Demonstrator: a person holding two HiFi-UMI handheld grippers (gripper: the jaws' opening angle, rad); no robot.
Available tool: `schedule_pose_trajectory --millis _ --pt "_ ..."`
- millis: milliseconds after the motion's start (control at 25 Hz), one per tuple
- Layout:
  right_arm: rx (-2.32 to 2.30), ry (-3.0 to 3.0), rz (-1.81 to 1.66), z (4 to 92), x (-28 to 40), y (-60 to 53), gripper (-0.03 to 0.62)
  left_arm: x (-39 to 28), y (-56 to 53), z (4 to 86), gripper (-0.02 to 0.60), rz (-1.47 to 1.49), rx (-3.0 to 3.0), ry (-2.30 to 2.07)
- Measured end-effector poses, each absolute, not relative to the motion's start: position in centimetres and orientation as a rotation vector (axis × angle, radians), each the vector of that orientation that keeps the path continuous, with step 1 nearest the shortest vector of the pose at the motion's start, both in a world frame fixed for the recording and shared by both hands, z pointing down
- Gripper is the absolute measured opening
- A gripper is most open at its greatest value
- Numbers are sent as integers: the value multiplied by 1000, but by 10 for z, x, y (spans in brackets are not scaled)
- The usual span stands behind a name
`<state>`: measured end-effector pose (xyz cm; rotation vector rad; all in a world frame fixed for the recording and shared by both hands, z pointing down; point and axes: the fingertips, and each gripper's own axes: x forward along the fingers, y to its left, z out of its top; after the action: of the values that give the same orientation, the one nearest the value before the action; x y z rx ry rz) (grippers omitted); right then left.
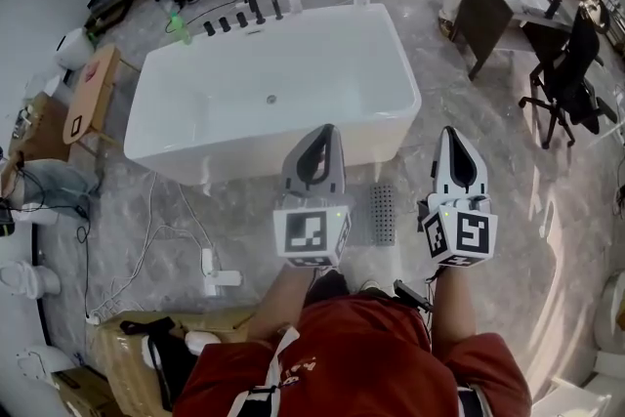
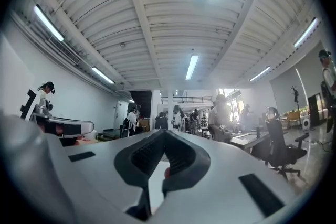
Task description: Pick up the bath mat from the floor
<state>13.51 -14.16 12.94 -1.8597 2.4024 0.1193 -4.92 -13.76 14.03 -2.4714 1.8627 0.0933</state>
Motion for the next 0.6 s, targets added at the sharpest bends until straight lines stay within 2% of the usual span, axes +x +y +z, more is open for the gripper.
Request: schedule_pose_trajectory --millis 320,600 --pt "-1887 2427 108 141 94 -175 11 -97 -169 151 14 88 -2468 1894" --pt "-1930 2464 60 168 87 -188 11 -105 -181 184 14 11 -2501 1924"
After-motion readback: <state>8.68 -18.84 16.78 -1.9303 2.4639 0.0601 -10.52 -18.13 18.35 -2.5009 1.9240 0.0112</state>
